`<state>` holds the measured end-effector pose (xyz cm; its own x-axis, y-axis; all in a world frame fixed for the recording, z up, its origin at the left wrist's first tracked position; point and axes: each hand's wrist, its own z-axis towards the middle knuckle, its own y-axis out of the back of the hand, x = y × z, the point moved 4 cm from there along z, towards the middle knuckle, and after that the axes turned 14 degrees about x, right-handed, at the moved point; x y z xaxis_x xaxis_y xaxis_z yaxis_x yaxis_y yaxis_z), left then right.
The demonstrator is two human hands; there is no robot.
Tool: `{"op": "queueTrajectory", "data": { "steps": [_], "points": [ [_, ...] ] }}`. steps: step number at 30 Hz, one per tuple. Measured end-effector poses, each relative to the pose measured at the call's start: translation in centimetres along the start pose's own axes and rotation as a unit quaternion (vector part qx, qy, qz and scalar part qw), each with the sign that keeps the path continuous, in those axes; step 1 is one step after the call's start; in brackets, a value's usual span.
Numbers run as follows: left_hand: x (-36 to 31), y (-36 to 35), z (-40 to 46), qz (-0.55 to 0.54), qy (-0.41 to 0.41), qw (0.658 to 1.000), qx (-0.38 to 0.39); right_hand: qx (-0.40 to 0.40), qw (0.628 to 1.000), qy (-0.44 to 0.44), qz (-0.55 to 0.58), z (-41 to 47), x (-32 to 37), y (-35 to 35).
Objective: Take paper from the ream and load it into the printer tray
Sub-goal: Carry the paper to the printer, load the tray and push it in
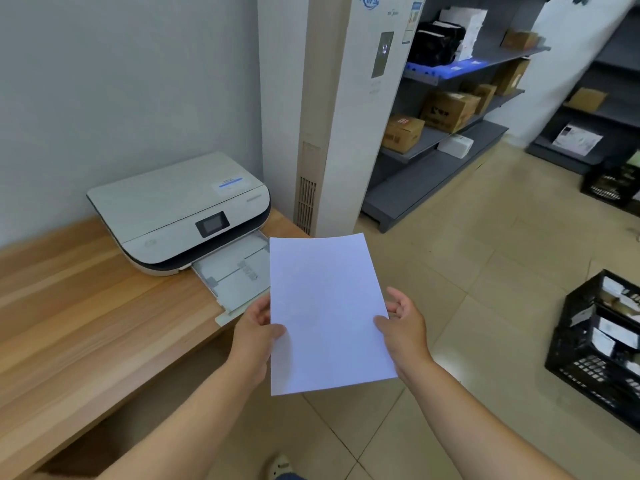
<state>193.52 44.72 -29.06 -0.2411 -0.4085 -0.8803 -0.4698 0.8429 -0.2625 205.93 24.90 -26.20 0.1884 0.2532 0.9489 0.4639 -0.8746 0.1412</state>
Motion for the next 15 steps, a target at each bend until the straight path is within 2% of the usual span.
{"op": "queueTrajectory", "data": {
  "steps": [8, 15],
  "points": [
    [-2.0, 1.4, 8.4, -0.046, 0.028, 0.998, -0.033, 0.026, 0.999, -0.017, -0.026, 9.6, 1.8, -1.7],
    [-2.9, 3.6, 11.5, -0.084, 0.026, 0.993, -0.080, 0.070, 0.996, -0.040, -0.041, 15.2, 2.3, -4.3]
  ]
}}
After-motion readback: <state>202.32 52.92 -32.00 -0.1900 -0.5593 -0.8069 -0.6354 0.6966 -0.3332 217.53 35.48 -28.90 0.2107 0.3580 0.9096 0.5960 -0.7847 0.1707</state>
